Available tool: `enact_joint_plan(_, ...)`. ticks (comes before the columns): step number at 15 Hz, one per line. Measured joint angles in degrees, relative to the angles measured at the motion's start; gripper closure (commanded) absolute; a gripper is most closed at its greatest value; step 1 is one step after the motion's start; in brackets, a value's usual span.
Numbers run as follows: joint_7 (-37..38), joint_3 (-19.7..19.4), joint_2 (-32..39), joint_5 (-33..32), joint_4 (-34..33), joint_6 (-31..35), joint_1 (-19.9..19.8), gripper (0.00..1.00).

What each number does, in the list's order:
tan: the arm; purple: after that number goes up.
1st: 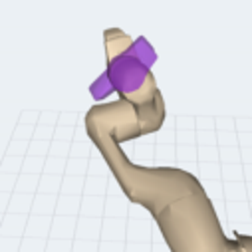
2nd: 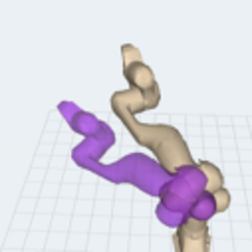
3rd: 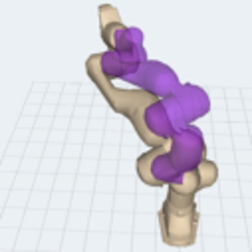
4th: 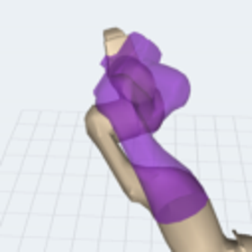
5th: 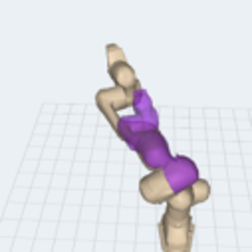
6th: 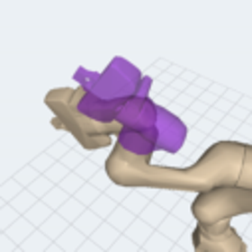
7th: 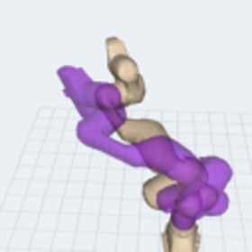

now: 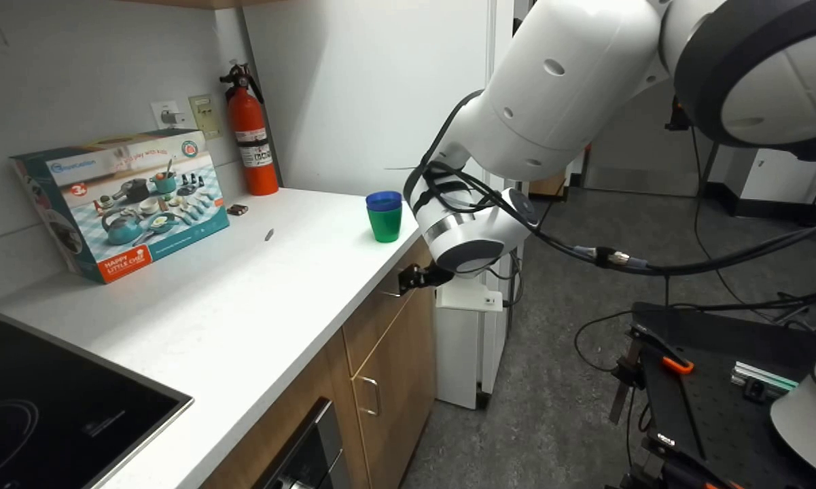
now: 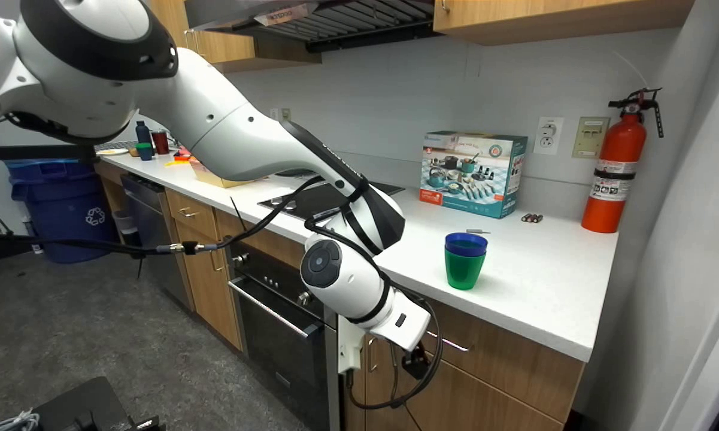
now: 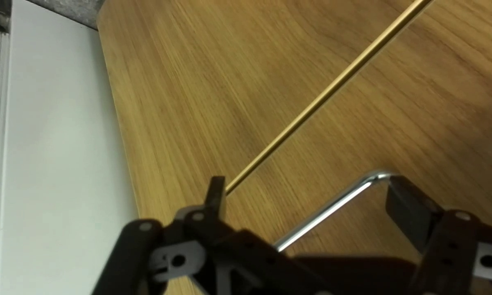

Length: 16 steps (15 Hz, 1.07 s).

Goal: Open the drawer

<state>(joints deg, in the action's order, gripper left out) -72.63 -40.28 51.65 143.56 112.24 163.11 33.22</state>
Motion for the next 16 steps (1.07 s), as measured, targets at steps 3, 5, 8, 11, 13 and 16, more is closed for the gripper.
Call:
enact_joint_plan(3, 1.1, 0.0, 0.0, 0.0, 0.0, 0.0, -0.1, 0.0)
enact_joint_plan(5, 2.0, 0.0, 0.0, 0.0, 0.0, 0.0, -0.4, 0.0)
enact_joint_plan(8, 2.1, 0.0, 0.0, 0.0, -0.2, 0.0, -1.2, 0.0)
enact_joint_plan(11, 2.2, -0.3, 0.1, 0.0, -0.3, 0.0, -1.6, 0.0)
enact_joint_plan(13, 2.4, -0.4, 0.2, 0.0, -0.8, 0.1, -2.0, 0.0)
enact_joint_plan(16, 2.7, -0.4, 0.7, 0.0, -2.1, 0.2, -2.5, 0.0)
